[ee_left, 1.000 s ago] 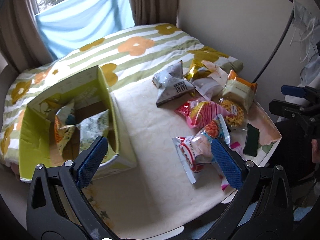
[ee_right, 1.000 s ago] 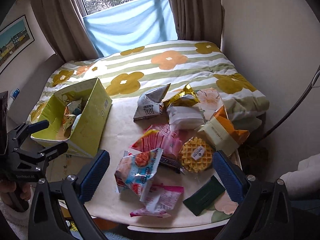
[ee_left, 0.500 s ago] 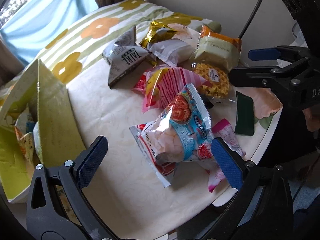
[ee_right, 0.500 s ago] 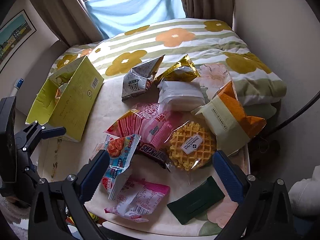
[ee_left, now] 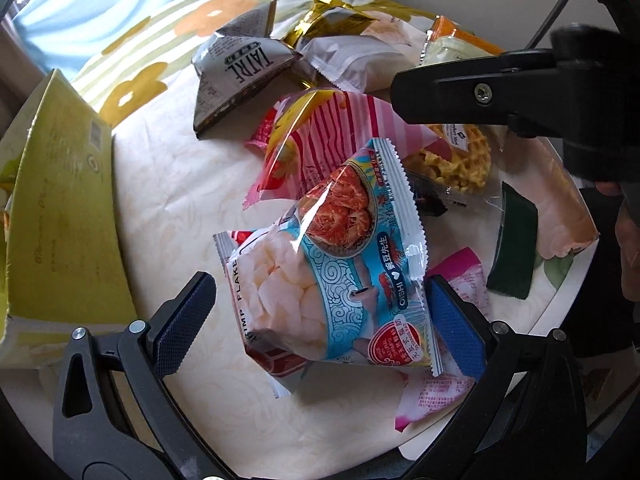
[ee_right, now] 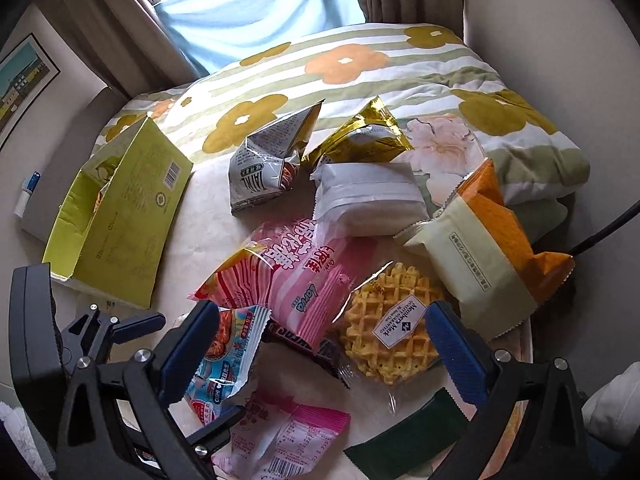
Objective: Organize snacks
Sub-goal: 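Grasp the blue shrimp-flake bag with left tool while right tool grasps pink bag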
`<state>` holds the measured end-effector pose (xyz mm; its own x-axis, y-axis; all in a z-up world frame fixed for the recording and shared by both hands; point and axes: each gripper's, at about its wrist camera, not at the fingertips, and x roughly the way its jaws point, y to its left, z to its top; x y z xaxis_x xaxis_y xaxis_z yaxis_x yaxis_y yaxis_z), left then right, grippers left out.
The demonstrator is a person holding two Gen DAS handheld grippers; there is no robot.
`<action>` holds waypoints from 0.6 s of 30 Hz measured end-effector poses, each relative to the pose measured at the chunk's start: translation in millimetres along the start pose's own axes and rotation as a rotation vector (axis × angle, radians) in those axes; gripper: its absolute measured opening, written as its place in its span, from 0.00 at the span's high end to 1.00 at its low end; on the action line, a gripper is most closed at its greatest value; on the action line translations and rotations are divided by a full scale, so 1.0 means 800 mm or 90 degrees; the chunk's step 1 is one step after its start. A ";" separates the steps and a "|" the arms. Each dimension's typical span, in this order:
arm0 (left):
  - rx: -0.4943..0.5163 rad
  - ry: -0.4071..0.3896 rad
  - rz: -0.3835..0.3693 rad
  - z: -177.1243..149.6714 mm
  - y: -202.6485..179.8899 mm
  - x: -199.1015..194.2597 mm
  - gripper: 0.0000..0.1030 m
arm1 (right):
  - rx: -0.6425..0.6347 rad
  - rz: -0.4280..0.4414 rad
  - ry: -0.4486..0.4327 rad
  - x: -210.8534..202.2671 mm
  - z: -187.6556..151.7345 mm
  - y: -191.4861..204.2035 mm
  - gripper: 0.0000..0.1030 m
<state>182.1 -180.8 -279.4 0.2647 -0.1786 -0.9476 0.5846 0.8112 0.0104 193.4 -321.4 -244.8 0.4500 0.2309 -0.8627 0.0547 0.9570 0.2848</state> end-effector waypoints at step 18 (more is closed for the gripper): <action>-0.120 0.044 -0.059 -0.017 0.054 0.023 0.24 | -0.032 0.070 0.043 0.067 0.022 0.010 0.00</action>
<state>201.8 -141.9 -300.5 0.1599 -0.2245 -0.9613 0.4482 0.8842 -0.1319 233.9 -304.1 -281.6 0.3901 0.3449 -0.8537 -0.0370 0.9323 0.3598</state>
